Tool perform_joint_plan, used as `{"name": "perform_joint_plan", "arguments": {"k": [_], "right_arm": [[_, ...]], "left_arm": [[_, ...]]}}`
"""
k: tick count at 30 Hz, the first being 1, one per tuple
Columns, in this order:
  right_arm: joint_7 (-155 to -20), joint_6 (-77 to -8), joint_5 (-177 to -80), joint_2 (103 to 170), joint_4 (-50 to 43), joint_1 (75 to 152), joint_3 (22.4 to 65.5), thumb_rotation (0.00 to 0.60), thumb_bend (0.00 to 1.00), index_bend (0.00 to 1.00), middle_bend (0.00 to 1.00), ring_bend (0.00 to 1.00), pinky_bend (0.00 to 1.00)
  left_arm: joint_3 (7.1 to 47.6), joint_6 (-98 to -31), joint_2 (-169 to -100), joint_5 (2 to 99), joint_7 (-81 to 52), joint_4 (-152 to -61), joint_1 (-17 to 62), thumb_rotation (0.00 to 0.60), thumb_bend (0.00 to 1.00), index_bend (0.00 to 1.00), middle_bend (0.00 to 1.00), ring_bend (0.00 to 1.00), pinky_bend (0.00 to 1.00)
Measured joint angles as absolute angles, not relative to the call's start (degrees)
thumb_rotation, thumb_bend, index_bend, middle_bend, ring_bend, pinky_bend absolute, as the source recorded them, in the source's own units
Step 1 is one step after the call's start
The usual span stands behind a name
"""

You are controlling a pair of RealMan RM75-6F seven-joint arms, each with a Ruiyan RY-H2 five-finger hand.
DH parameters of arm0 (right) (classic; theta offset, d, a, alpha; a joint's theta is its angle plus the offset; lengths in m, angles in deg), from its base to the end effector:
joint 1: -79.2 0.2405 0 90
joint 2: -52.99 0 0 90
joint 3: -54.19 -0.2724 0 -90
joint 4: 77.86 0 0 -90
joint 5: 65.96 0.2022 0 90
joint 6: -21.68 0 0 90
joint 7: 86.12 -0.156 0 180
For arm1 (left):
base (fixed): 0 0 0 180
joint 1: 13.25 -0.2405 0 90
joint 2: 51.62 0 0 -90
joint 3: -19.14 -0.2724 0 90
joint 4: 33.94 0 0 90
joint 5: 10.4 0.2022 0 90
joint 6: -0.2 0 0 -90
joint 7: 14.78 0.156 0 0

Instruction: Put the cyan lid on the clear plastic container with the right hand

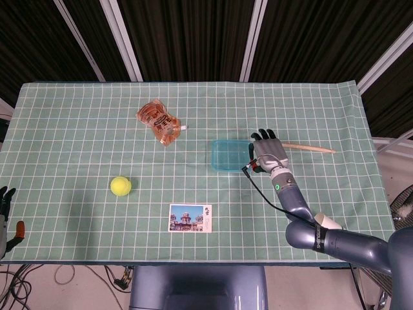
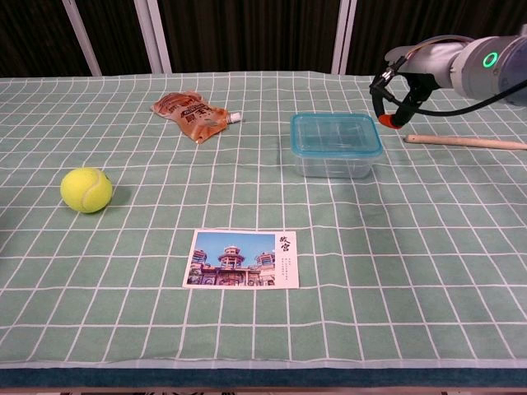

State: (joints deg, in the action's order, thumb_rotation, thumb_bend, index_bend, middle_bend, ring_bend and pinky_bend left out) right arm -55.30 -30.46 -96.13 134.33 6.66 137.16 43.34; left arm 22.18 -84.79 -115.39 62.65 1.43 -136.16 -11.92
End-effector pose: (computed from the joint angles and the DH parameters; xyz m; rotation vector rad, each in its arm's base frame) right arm -0.1377 -0.4362 0.0352 1.7057 -1.0240 0.7064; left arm -0.3331 0.1679 0.1698 -1.2395 -0.9713 -0.6377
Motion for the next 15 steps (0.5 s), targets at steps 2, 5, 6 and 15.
{"name": "perform_joint_plan", "arguments": {"k": [2,5,6,15], "right_arm": [[-55.4,-30.6,-96.6,134.2,7.0,136.5,44.0,0.6,0.5,0.6,0.18,0.01,0.0],[-55.6,-30.6,-96.7,134.7,6.4,136.2,44.2,0.6,0.5,0.6,0.14,0.01,0.0],[-55.7,-30.6,-96.8,134.9,6.1,136.2,44.2,0.6,0.5,0.6,0.12,0.01,0.0],[-55.5,-30.6,-98.0,137.5,3.9,136.1,44.2,0.6,0.5,0.6,0.02,0.0,0.0]], "left_arm": [[22.2,-84.7,-115.4,62.5,1.5,-136.2,-11.9,0.6,0.5,0.04,0.0,0.0,0.0],[22.2,-84.6,-115.4,62.4,1.6,-136.2,-11.9,0.6,0.5,0.04,0.0,0.0,0.0],[22.2,-84.6,-115.4,62.4,1.6,-136.2,-11.9,0.6,0.5,0.04,0.0,0.0,0.0],[22.2,-84.6,-115.4,62.2,1.7,-136.2,-11.8,0.6,0.5,0.04,0.0,0.0,0.0]]}}
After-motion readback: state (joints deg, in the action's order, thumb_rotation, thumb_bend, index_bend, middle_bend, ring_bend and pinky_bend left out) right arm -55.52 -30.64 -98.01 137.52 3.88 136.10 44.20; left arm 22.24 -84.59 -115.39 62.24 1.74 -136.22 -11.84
